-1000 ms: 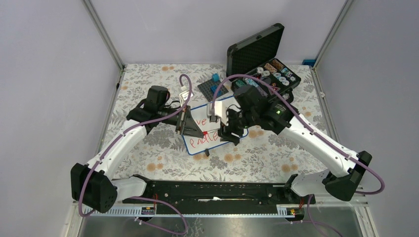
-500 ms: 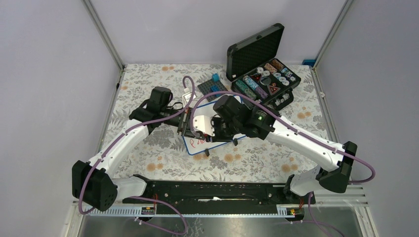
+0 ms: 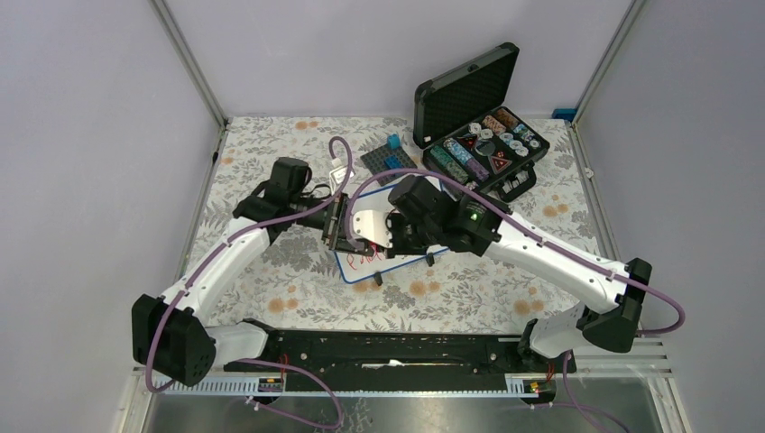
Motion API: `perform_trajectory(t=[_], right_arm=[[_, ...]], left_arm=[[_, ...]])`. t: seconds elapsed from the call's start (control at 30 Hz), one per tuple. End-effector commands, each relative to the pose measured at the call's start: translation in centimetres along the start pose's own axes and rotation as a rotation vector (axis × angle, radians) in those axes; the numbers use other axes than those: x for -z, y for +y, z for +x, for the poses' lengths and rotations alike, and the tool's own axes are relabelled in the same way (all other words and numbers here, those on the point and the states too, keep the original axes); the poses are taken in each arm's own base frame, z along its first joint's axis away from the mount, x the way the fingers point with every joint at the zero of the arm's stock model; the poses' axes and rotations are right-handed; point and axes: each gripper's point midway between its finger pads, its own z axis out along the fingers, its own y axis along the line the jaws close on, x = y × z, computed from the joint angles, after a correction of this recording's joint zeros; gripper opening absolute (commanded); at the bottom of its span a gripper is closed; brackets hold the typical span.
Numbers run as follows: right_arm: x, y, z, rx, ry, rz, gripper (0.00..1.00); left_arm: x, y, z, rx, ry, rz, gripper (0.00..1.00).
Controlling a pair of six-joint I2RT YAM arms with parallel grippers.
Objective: Write a sentence on the whiteboard
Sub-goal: Pass from the left arm to the right, then put down the whiteboard marker at the center of the board.
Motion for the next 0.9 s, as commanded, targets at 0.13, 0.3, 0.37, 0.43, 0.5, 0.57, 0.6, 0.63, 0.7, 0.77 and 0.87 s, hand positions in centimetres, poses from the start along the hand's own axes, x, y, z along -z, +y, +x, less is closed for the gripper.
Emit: perform_trajectory(t=[0.13,0.3,0.37,0.43,0.5,0.57,0.6,0.63,0.7,0.77,0.87], right_arm=[[2.2,-3.6,3.6,-0.354,-0.083,0.02,0.0],[3.6,-5.4,7.1,-0.559,-0.135,0.053,0.0],[4.2,-6.5,8.8,-0.662,-0.161,0.079,0.0],[4.7,-7.0,10.7,-0.768,-0.183,0.085,0.0],[5.1,-7.4,12.8,-0.875,-0.188,0.105,0.0],[5.2,-7.4,15.3,-0.98,-0.185,0.132,0.0],[5.2,-7.2,17.0,-1.039,-0.17,0.147,0.0],[5.0,-6.9,18.2,-1.086,-0.156,0.156,0.0],[4.2,-5.4,21.2,-1.189,-0.11,0.16,0.0],[3.7,-4.1,23.5,-1.272,-0.068,0.17,0.0],[3.1,-2.7,26.2,-1.357,-0.013,0.2,0.0]], left_arm=[[4.0,1.0,-4.0,-0.099,-0.132,-0.123,0.99],[7.1,2.0,-6.6,-0.115,-0.238,-0.215,0.99],[8.6,2.6,-7.7,-0.112,-0.299,-0.259,0.99],[9.9,3.2,-8.6,-0.103,-0.358,-0.303,0.99],[11.0,3.7,-9.3,-0.091,-0.402,-0.335,0.99],[12.8,4.6,-10.0,-0.088,-0.444,-0.39,0.99],[13.5,5.0,-10.1,-0.083,-0.451,-0.412,0.99],[14.2,5.5,-10.3,-0.08,-0.46,-0.444,0.99],[15.6,6.6,-10.3,-0.073,-0.476,-0.513,0.99],[16.4,7.0,-10.1,-0.093,-0.481,-0.544,0.99],[17.1,7.9,-9.6,-0.104,-0.492,-0.622,0.99]])
